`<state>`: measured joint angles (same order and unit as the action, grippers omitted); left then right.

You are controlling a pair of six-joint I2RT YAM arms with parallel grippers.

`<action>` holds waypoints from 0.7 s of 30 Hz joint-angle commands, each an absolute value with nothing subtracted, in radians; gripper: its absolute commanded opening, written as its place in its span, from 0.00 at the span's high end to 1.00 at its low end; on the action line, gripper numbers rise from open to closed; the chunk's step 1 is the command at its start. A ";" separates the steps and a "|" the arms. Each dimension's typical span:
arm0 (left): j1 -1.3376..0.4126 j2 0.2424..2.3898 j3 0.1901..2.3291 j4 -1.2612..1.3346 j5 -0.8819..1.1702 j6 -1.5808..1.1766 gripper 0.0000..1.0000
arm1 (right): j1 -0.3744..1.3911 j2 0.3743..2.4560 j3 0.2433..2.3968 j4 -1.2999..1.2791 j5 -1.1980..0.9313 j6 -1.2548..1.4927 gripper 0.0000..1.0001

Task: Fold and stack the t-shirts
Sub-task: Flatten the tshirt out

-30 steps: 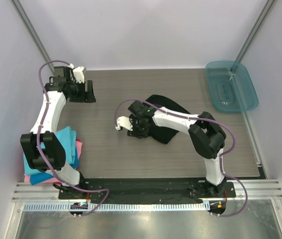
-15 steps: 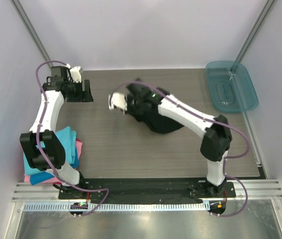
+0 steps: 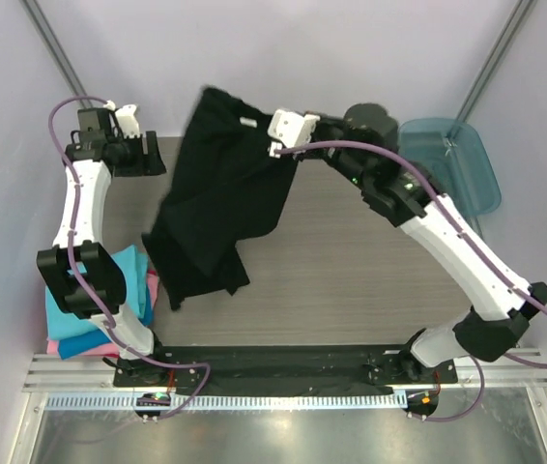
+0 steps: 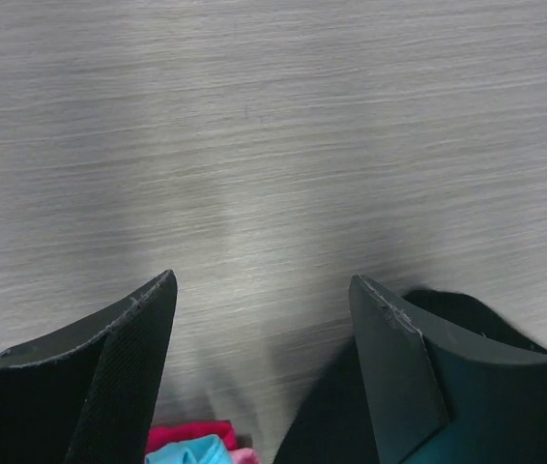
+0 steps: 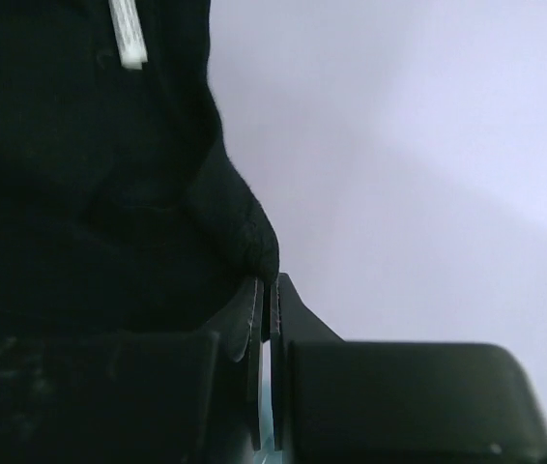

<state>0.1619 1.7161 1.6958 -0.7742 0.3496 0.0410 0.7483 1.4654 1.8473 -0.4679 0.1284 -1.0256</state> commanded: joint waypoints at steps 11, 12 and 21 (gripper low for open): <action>0.099 1.677 1.641 -0.957 0.518 0.184 0.31 | 0.356 1.420 1.081 -0.364 0.259 -0.908 0.99; 0.075 1.680 1.654 -1.009 0.514 0.281 0.32 | 0.326 1.431 1.098 -0.362 0.249 -0.878 0.99; -0.147 1.715 1.462 -1.345 0.414 0.583 0.29 | 0.140 1.565 1.288 -0.408 0.141 -0.747 0.99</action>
<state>-0.1257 1.7126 1.5223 -1.2076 0.4484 0.4664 0.1230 1.5459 1.2129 -0.4271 0.1909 -0.8001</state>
